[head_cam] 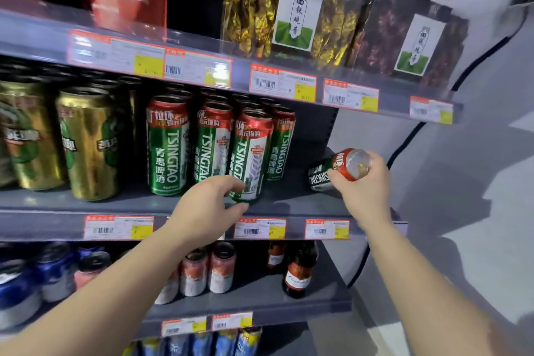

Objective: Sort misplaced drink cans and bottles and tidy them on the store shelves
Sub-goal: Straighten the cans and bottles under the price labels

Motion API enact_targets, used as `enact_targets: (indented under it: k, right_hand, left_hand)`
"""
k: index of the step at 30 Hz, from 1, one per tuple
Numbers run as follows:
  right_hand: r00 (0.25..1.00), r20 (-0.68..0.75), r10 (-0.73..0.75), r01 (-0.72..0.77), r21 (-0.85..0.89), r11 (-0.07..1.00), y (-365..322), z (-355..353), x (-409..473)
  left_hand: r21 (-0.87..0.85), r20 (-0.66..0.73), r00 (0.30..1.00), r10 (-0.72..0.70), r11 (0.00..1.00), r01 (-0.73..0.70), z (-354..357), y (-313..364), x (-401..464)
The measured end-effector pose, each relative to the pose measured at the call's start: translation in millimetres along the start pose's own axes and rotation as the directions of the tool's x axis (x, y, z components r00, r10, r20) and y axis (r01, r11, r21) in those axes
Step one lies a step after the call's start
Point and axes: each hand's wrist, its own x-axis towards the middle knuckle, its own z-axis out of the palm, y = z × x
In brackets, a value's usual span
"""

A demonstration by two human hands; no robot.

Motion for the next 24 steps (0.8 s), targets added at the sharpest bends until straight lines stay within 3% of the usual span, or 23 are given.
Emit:
enact_targets:
  k: [3, 5, 12, 16, 18, 24]
  right_hand:
    - [0.999, 0.052, 0.008, -0.018, 0.189, 0.982, -30.4, 1.6, -0.7]
    - [0.996, 0.094, -0.003, -0.018, 0.225, 0.974, -45.4, 8.2, 1.6]
    - [0.948, 0.318, -0.009, -0.058, 0.201, 0.978, -54.2, 36.3, 7.9]
    - [0.844, 0.523, 0.118, -0.122, -0.027, 0.992, -32.7, 35.6, -3.8]
    - [0.847, 0.515, 0.13, -0.114, -0.062, 0.992, -25.1, 40.7, -11.3]
    - [0.87, 0.469, 0.152, -0.194, 0.042, 0.98, -21.4, 63.5, -15.7]
  left_hand:
    - [0.0, 0.008, 1.0, -0.006, 1.0, 0.006, 2.6, 3.9, 3.4]
    - [-0.004, 0.006, 1.0, -0.012, 1.0, 0.012, 4.5, 3.2, 3.7]
    - [0.063, 0.053, 0.999, 0.002, 0.998, -0.005, 9.1, -4.8, 2.0]
    - [0.161, 0.09, 0.996, 0.025, 0.986, -0.04, 14.6, -6.5, 2.7]
    - [0.199, 0.112, 0.993, 0.046, 0.978, -0.068, 18.2, -4.3, 4.0]
    - [0.274, 0.148, 0.984, 0.097, 0.952, -0.135, 22.0, -1.2, 4.9]
